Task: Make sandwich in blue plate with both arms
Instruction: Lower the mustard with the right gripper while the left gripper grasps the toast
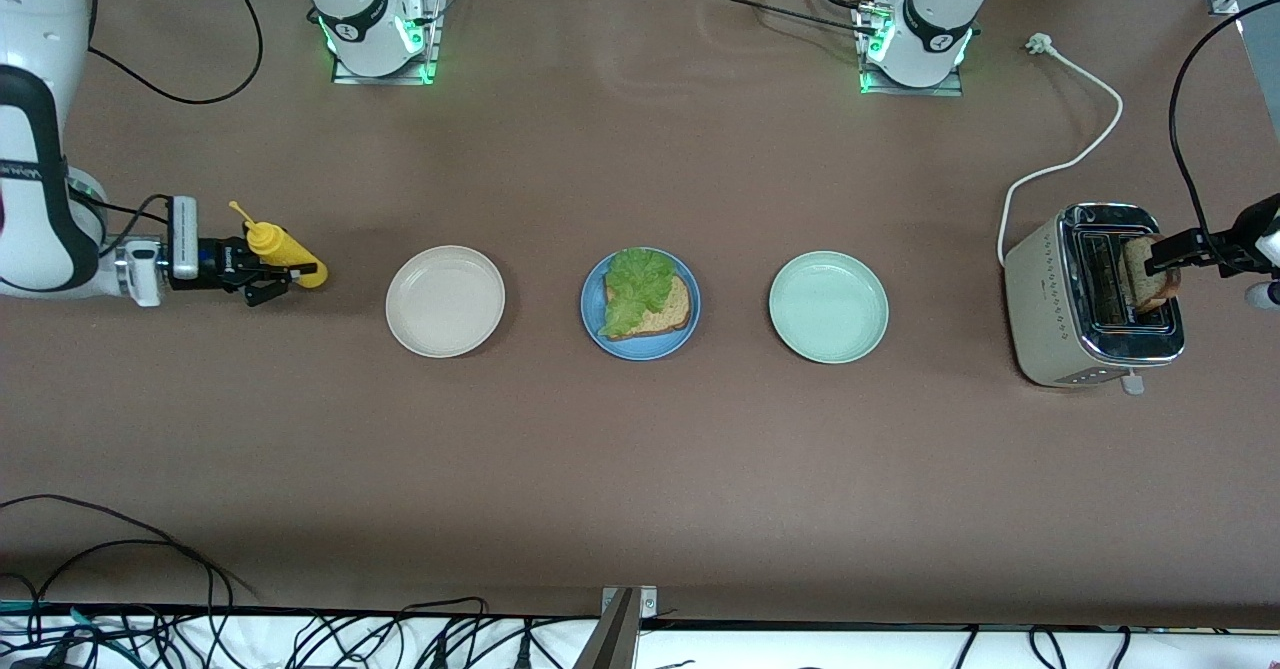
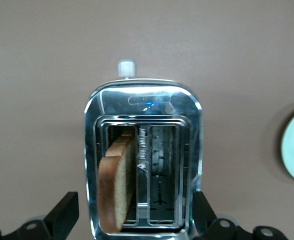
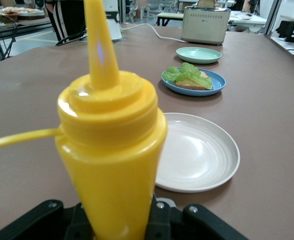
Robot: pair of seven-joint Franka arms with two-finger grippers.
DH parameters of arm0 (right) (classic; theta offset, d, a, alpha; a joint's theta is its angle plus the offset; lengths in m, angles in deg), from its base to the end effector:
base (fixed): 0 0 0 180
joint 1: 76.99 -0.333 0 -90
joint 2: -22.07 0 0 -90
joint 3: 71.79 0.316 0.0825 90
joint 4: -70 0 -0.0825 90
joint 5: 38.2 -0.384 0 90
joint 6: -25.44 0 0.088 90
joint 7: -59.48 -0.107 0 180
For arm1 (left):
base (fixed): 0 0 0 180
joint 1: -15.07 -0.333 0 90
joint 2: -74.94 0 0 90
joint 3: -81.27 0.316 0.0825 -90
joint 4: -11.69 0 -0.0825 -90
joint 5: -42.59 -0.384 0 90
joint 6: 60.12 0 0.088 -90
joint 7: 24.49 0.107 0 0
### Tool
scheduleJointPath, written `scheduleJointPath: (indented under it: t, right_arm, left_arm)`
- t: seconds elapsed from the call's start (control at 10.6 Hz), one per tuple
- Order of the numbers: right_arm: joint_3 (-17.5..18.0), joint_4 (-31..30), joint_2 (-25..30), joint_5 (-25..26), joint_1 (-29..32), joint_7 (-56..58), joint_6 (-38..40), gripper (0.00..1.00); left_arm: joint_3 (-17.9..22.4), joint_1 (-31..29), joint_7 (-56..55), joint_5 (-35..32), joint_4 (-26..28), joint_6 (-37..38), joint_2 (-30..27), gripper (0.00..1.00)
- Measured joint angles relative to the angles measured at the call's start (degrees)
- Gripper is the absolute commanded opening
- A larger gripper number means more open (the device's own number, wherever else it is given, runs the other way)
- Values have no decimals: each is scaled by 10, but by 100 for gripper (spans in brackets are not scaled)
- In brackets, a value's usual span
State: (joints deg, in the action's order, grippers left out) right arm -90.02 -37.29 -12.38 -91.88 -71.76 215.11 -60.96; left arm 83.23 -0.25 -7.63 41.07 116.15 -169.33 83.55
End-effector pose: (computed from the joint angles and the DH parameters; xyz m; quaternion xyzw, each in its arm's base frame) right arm 0.5391 -0.1299 0.1907 -0.5141 -0.6845 -0.3286 0.3989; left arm 0.5679 0.1778 0.4459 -0.9993 0.0012 0.0365 0.0044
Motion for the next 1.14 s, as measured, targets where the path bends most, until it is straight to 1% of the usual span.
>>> scheduleJointPath:
  t: [0.19, 0.38, 0.47, 0.57, 0.66, 0.85, 0.95, 1.04, 1.14]
  right_arm:
    - [3, 2, -31, -21, 0, 6, -6, 20]
    - [3, 4, -35, -23, 2, 6, -49, 20]
    - [3, 5, -35, -23, 6, 8, -58, 20]
    - [4, 5, -36, -23, 10, 8, -58, 20]
    - [14, 5, -39, -23, 13, 8, -58, 21]
    - [40, 4, -54, -46, 13, 8, -59, 21]
    - [52, 4, -62, -57, 12, 8, -70, 21]
    - [60, 4, -68, -64, 12, 8, -81, 33]
    - [65, 5, -71, -66, 12, 8, -83, 95]
  left_arm:
    - [0, -17, 28, 0, 3, -8, 27, 100]
    - [1, -28, 39, 0, 10, -9, 48, 99]
    - [1, -29, 39, 0, 18, -9, 53, 89]
    - [0, -29, 39, 0, 26, -9, 56, 81]
    - [0, -29, 39, 0, 30, -10, 57, 70]
    - [0, -29, 40, 0, 30, -10, 57, 45]
    - [0, -30, 48, 0, 30, -10, 56, 35]
    - [0, -30, 58, 0, 30, -10, 56, 32]
    - [0, -33, 70, 0, 30, -10, 56, 29]
